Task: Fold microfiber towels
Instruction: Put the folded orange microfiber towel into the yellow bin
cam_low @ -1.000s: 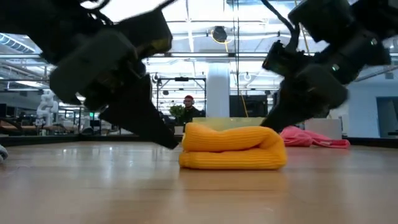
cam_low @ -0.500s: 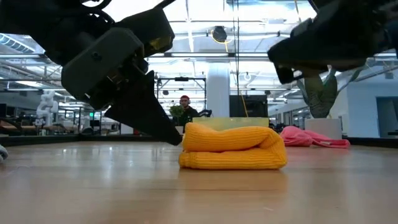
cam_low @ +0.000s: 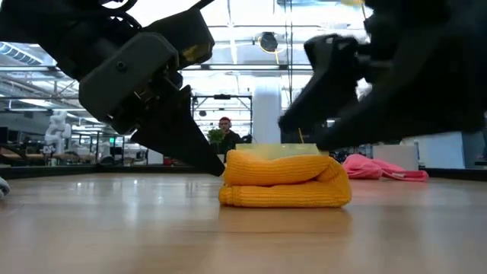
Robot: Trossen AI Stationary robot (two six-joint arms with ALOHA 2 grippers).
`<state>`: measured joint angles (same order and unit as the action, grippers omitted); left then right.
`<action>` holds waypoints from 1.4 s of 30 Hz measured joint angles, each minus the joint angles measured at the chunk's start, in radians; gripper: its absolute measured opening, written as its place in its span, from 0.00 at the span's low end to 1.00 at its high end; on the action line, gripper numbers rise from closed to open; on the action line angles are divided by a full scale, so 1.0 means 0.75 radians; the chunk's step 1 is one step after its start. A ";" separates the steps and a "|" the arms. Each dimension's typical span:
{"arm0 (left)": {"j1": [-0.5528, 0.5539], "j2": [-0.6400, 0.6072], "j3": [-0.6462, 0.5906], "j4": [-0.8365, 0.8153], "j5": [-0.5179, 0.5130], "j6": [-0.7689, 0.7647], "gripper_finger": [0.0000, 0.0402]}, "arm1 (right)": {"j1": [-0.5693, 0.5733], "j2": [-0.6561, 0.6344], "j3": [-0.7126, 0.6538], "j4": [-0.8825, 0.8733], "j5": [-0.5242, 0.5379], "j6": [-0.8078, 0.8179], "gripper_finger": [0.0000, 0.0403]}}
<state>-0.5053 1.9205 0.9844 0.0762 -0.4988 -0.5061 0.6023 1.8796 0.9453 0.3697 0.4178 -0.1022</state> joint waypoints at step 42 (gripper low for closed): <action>-0.176 -0.124 0.001 -0.227 -0.180 -0.061 0.13 | -0.171 -0.383 0.031 -0.332 -0.073 0.006 0.02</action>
<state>-0.6370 1.8278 0.9848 -0.0942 -0.6339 -0.5519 0.4742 1.5925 0.9690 0.1207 0.3629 -0.0976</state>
